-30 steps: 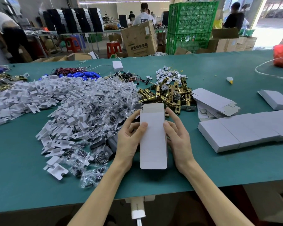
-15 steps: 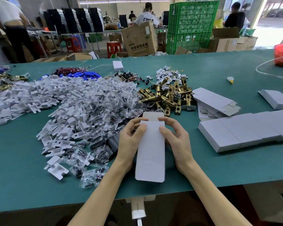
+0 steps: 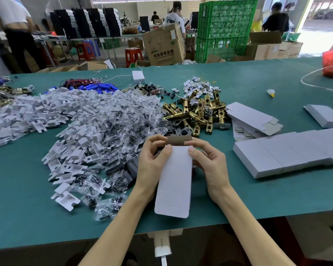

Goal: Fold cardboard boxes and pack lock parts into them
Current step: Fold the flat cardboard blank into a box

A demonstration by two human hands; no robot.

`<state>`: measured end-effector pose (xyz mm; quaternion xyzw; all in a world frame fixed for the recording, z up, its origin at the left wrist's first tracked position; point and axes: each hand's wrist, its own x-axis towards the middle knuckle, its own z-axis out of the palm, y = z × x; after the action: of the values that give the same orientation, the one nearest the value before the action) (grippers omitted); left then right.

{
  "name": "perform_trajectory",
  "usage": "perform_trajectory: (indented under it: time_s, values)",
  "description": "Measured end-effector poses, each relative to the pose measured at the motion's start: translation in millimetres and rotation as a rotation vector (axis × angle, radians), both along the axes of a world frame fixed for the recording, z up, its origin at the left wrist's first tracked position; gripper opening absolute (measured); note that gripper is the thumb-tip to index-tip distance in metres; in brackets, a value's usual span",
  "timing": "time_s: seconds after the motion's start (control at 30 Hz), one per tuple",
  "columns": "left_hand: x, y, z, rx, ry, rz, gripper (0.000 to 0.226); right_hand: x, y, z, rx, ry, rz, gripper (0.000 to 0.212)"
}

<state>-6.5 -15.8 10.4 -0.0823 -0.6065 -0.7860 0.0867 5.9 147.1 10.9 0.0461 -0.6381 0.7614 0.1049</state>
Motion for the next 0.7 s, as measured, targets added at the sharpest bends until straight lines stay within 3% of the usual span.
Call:
perform_trajectory:
  time_s: [0.13,0.23,0.43,0.7]
  values:
    - [-0.4,-0.3,0.9,-0.005,-0.017,0.018,0.033,2.2,-0.8,2.1,-0.057,0.048,0.014,0.021]
    - [1.1,0.9,1.6,-0.018,-0.035,-0.008,0.013,2.5,-1.0,3.7,-0.087,0.042,0.033,0.032]
    - [3.3,2.4,2.2,-0.051,-0.101,-0.085,0.036,5.4,-2.4,4.7,-0.028,0.036,0.073,0.021]
    - [-0.5,1.9,0.3,-0.035,-0.122,-0.078,0.023,6.6,-2.1,7.2,-0.014,0.032,0.052,0.021]
